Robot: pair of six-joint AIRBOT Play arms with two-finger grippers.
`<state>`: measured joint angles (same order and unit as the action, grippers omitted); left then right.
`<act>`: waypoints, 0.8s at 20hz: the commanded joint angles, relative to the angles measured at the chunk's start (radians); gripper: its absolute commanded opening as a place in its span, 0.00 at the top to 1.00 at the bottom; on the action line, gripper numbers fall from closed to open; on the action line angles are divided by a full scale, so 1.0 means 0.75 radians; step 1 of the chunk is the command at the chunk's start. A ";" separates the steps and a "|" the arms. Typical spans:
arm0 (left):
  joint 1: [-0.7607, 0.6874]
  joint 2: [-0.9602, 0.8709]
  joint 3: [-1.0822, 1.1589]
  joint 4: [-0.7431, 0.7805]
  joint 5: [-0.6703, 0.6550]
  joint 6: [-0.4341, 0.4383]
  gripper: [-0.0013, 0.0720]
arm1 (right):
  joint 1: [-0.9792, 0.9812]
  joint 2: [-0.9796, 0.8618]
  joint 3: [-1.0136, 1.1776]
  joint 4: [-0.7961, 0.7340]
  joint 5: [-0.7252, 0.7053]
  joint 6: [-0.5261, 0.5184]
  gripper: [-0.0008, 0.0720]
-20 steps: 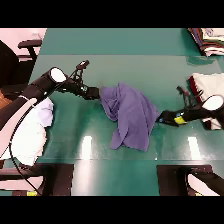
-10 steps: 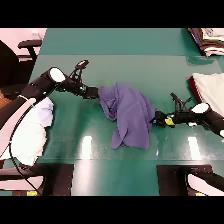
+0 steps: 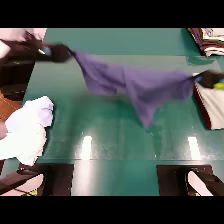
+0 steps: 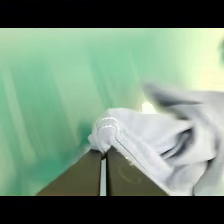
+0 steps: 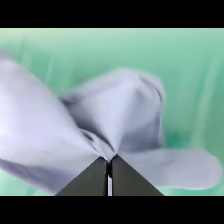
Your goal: Fold the shirts.
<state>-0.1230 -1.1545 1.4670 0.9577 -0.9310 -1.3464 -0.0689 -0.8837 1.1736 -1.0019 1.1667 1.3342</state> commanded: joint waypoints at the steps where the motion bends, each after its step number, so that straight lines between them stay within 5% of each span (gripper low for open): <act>1: 0.026 0.219 0.219 0.034 -0.004 0.027 0.95 | -0.104 0.102 0.357 -0.064 0.179 -0.001 0.96; 6: 0.026 0.423 0.364 0.090 -0.041 0.048 0.95 | -0.165 0.148 0.581 -0.059 0.276 0.024 0.96; 10: 0.026 0.354 0.249 0.090 -0.220 0.016 0.95 | 0.021 0.068 0.473 -0.061 0.260 0.061 0.97; 16: 0.026 0.247 0.082 0.106 -0.198 0.026 0.95 | 0.234 -0.190 0.440 -0.065 0.165 0.061 0.96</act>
<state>-0.1024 -0.9447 1.5627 1.0336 -1.0782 -1.3289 0.0521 -0.9516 1.4971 -1.0534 1.3106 1.3762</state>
